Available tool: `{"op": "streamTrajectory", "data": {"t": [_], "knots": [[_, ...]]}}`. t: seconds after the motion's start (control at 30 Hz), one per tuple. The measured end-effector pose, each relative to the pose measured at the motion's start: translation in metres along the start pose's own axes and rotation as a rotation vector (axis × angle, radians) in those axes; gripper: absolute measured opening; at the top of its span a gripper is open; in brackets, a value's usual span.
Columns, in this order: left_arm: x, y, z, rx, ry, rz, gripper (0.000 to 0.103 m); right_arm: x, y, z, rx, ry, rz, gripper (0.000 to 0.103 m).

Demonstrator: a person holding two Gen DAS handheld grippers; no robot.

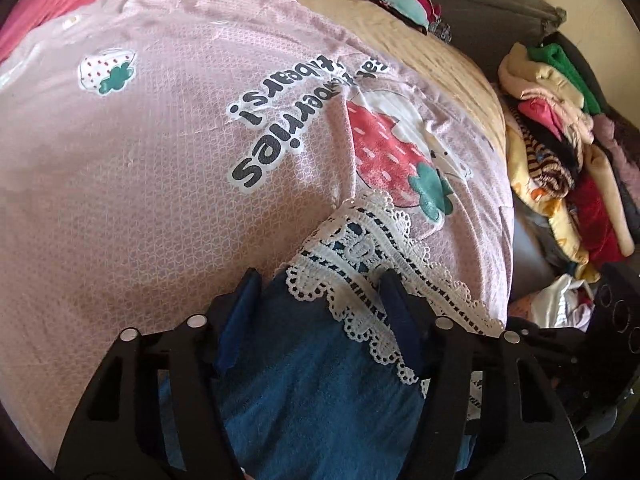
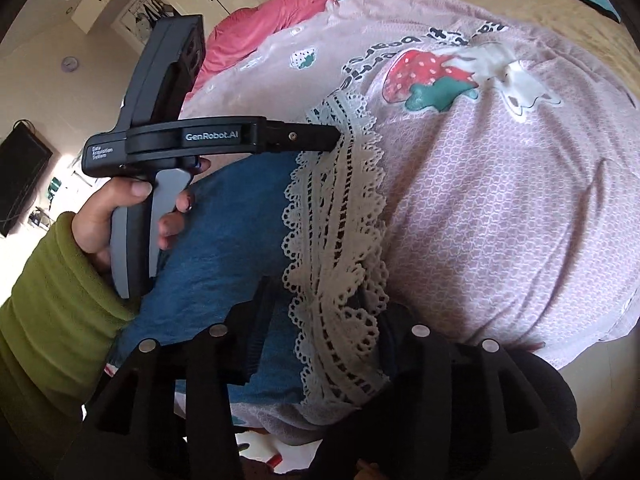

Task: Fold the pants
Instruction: 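Grasp the lace strip with the left gripper and lift it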

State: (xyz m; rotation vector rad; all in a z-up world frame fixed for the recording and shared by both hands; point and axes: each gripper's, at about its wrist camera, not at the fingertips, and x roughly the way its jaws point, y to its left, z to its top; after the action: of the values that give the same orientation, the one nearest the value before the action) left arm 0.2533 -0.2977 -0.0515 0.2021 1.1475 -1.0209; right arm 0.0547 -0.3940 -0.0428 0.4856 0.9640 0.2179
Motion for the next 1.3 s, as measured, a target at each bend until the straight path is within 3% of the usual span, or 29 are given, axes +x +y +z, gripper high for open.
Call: {"op": "streamTrajectory", "data": {"t": [0.07, 0.17, 0.27, 0.57, 0.67, 0.8, 0.97, 1.0, 1.07, 1.2, 1.3], "knots": [[-0.005, 0.001, -0.001, -0.010, -0.007, -0.011, 0.036, -0.001, -0.002, -0.001, 0.010, -0.009, 0.014, 0.037], [-0.010, 0.000, -0.003, -0.019, -0.019, -0.002, 0.023, -0.003, -0.004, -0.002, 0.021, -0.018, 0.034, 0.023], [-0.013, -0.003, -0.006, -0.027, -0.035, 0.002, 0.016, -0.007, -0.005, -0.004, 0.018, -0.037, 0.072, 0.019], [-0.063, -0.002, -0.022, -0.065, -0.186, -0.072, 0.013, -0.025, 0.017, -0.008, -0.060, -0.133, 0.215, 0.019], [-0.096, 0.004, -0.037, -0.070, -0.242, -0.086, 0.013, -0.025, 0.045, -0.005, -0.090, -0.148, 0.319, 0.019], [-0.146, 0.020, -0.068, -0.092, -0.325, -0.062, 0.013, -0.022, 0.093, 0.000, -0.186, -0.128, 0.392, 0.019], [-0.177, 0.051, -0.111, -0.185, -0.385, 0.003, 0.021, 0.009, 0.148, 0.002, -0.291, -0.038, 0.434, 0.018], [-0.182, 0.065, -0.125, -0.243, -0.402, 0.010, 0.024, 0.019, 0.156, 0.000, -0.309, -0.012, 0.428, 0.018], [-0.188, 0.086, -0.145, -0.344, -0.429, 0.007, 0.040, 0.046, 0.169, -0.005, -0.344, 0.046, 0.385, 0.018], [-0.204, 0.128, -0.201, -0.548, -0.558, -0.060, 0.052, 0.076, 0.194, -0.024, -0.447, 0.107, 0.284, 0.022], [-0.204, 0.153, -0.217, -0.674, -0.544, -0.082, 0.057, 0.085, 0.220, -0.041, -0.575, 0.106, 0.216, 0.035]]}}
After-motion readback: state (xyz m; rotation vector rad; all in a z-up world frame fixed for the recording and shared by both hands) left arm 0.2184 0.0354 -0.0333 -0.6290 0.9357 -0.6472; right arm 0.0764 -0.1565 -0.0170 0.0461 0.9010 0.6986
